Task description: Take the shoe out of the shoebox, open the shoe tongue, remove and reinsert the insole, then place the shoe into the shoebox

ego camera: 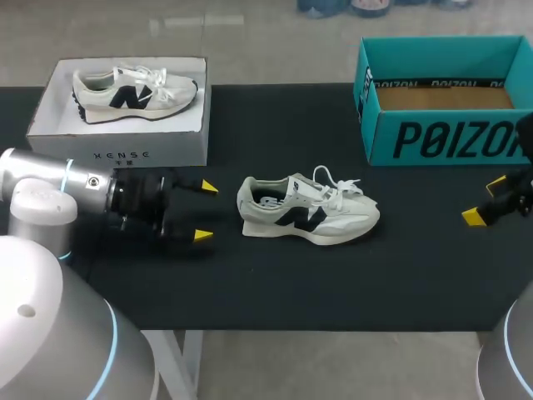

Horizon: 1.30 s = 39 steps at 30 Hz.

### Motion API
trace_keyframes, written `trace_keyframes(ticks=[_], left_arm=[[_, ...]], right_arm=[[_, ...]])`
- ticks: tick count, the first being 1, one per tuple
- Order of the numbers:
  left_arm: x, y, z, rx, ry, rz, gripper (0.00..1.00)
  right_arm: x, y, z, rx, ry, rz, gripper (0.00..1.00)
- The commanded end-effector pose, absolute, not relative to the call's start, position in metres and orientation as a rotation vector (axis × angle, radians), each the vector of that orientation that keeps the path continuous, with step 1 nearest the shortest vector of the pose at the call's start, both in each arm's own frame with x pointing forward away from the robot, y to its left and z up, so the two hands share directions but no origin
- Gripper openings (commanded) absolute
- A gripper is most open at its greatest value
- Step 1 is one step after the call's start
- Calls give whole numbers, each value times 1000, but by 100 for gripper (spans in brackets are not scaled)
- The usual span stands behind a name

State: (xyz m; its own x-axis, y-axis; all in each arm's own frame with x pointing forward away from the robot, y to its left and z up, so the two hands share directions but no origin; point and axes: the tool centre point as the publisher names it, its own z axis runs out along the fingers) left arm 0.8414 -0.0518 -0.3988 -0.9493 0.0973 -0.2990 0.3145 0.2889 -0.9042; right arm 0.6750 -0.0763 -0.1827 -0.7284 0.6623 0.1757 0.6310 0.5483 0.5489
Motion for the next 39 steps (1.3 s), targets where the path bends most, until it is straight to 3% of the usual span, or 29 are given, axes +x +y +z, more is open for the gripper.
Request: trace_keyframes(ticks=[1, 39], left_arm=[[843, -57, -406, 374, 2359, -1735, 100], [880, -107, -431, 257, 2433, -1844, 100]], right_arm=[[670, -77, -184, 1137, 2708, 931, 100], [670, -77, -184, 1137, 2708, 931, 100]])
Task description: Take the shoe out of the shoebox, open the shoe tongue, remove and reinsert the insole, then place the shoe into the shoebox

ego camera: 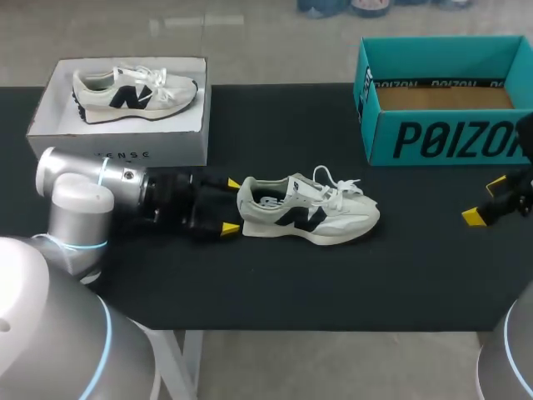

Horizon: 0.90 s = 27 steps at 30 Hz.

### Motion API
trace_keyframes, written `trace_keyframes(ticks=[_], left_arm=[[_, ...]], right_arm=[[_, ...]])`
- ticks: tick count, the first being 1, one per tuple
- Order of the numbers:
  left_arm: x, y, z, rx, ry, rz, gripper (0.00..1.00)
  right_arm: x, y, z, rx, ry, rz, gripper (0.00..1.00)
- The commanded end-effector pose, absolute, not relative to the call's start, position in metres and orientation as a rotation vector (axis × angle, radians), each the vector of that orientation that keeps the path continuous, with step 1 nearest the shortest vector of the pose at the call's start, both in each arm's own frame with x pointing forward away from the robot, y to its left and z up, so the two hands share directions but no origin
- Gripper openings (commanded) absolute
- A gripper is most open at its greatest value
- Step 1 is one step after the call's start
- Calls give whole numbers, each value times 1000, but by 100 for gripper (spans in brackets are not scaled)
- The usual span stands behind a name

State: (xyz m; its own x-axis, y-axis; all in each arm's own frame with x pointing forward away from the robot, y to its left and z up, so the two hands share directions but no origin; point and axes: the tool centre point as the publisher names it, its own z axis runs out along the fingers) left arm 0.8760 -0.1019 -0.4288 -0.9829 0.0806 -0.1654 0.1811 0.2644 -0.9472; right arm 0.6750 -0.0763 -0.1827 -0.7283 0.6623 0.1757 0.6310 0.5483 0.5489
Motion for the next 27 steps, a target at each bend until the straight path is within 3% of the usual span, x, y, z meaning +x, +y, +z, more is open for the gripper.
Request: trace_keyframes(ticks=[1, 27], left_arm=[[880, -109, -431, 258, 2433, -1846, 100], [873, -116, -433, 187, 2465, -1869, 100]], right_arm=[[670, -77, -184, 1137, 2708, 931, 100], [670, -77, -184, 1137, 2708, 931, 100]])
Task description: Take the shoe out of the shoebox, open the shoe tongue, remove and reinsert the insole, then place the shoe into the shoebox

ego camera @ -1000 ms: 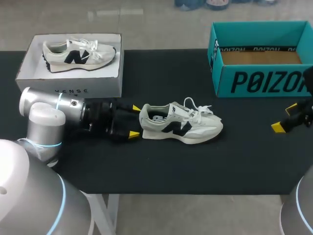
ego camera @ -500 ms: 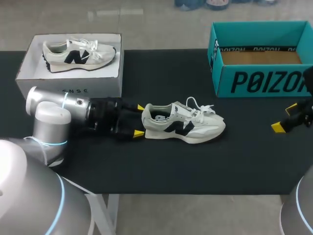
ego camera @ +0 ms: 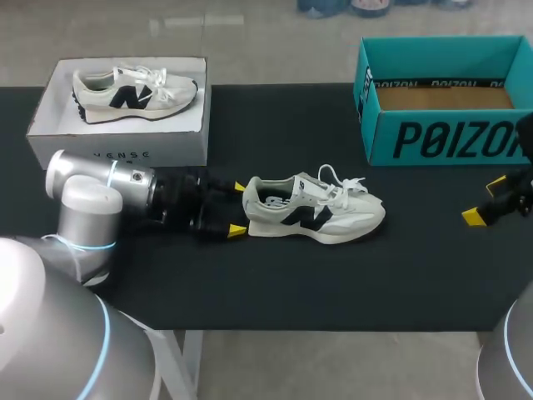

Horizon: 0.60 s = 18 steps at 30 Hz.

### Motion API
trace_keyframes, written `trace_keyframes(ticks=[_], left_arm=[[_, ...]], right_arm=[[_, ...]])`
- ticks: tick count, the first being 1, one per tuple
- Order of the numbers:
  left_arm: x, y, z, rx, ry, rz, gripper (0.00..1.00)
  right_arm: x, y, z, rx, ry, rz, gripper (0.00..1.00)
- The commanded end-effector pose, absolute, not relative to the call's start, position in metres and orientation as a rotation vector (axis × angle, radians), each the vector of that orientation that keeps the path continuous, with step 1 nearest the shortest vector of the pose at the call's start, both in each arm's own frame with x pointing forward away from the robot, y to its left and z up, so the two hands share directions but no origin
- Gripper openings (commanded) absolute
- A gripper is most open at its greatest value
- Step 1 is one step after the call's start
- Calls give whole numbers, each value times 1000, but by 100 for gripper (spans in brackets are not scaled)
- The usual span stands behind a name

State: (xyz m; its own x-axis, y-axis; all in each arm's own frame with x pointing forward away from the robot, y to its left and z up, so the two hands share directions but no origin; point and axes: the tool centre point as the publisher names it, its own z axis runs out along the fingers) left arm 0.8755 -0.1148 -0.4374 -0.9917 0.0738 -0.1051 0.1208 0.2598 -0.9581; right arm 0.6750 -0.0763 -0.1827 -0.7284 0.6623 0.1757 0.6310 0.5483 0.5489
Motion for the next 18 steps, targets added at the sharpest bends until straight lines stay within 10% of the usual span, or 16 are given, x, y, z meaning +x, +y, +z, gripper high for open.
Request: trace_keyframes(ticks=[1, 18], left_arm=[[872, -117, -432, 188, 2464, -1869, 100], [874, -138, -433, 147, 2484, -1870, 100]], right_arm=[[670, -77, -184, 1137, 2708, 931, 100], [670, -77, -184, 1137, 2708, 931, 100]])
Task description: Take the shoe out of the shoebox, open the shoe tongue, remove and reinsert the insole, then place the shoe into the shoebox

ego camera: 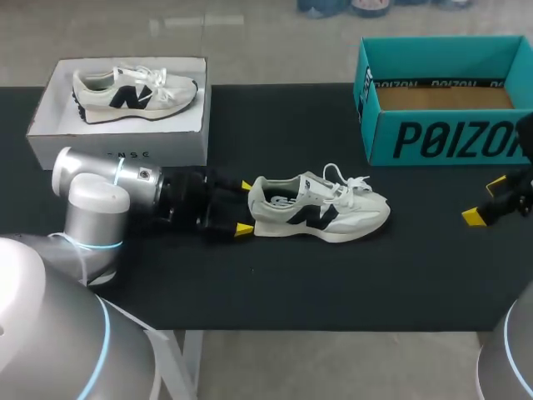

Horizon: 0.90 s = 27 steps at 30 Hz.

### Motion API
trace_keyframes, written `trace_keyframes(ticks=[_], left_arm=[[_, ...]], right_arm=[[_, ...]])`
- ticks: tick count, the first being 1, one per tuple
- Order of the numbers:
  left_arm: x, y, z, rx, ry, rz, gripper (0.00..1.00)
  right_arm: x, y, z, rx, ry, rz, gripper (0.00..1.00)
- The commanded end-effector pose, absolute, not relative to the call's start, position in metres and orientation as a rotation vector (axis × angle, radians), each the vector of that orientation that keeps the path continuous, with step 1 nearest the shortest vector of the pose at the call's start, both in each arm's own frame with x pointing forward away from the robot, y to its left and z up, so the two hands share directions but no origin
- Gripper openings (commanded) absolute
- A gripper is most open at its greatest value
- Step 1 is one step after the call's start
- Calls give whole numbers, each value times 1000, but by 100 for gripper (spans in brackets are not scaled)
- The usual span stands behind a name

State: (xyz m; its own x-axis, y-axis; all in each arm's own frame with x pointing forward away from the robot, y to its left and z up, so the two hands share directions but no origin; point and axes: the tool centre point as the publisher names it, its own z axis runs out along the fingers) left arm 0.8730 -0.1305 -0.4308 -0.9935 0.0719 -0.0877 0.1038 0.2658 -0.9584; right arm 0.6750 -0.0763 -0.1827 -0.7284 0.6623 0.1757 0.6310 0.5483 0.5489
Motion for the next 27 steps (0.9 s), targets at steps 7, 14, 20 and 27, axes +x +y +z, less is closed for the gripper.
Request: trace_keyframes(ticks=[7, 14, 20, 27], left_arm=[[875, -136, -439, 69, 2489, -1858, 100], [869, -134, -438, 64, 2479, -1888, 100], [863, -127, -441, 74, 2490, -1890, 100], [862, -123, -433, 77, 2473, -1899, 100]], right_arm=[[670, -77, -184, 1137, 2708, 931, 100], [670, -77, -184, 1137, 2708, 931, 100], [670, -77, -184, 1137, 2708, 931, 100], [670, -77, -184, 1137, 2708, 931, 100]])
